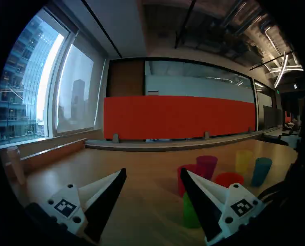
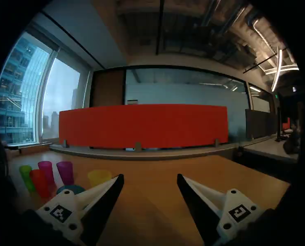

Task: Pour water

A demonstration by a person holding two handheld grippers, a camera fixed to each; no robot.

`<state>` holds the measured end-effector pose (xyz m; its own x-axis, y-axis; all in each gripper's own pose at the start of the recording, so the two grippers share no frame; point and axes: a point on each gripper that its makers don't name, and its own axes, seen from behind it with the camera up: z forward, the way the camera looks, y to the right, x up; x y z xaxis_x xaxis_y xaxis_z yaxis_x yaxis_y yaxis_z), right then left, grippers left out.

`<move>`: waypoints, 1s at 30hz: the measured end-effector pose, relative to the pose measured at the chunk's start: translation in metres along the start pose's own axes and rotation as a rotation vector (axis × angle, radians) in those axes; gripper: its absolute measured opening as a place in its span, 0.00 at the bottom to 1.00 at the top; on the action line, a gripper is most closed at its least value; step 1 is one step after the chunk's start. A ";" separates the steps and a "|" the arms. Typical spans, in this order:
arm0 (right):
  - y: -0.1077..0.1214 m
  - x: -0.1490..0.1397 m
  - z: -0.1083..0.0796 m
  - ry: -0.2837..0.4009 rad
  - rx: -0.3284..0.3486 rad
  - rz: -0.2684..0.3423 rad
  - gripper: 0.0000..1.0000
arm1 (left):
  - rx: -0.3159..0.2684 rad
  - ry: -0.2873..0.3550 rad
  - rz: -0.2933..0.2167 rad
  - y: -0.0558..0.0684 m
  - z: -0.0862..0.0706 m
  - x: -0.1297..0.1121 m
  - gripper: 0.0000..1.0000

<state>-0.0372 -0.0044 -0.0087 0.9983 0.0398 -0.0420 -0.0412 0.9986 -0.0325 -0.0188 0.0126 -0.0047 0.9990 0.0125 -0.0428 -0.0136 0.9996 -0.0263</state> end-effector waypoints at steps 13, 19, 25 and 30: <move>0.002 -0.005 0.000 -0.018 -0.009 -0.016 1.00 | 0.000 0.000 0.000 0.000 0.001 0.000 0.98; 0.002 -0.005 0.001 -0.018 -0.009 -0.016 1.00 | 0.000 0.000 0.000 0.000 0.001 0.000 0.98; 0.003 -0.007 0.001 -0.020 -0.009 -0.015 1.00 | 0.000 0.000 0.000 0.000 0.000 0.000 0.98; 0.003 -0.006 0.001 -0.019 -0.009 -0.015 1.00 | 0.000 0.000 0.000 0.001 0.000 0.000 0.98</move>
<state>-0.0437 -0.0016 -0.0073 0.9994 0.0258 -0.0223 -0.0268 0.9987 -0.0422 -0.0186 0.0132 -0.0043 0.9990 0.0126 -0.0427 -0.0137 0.9996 -0.0263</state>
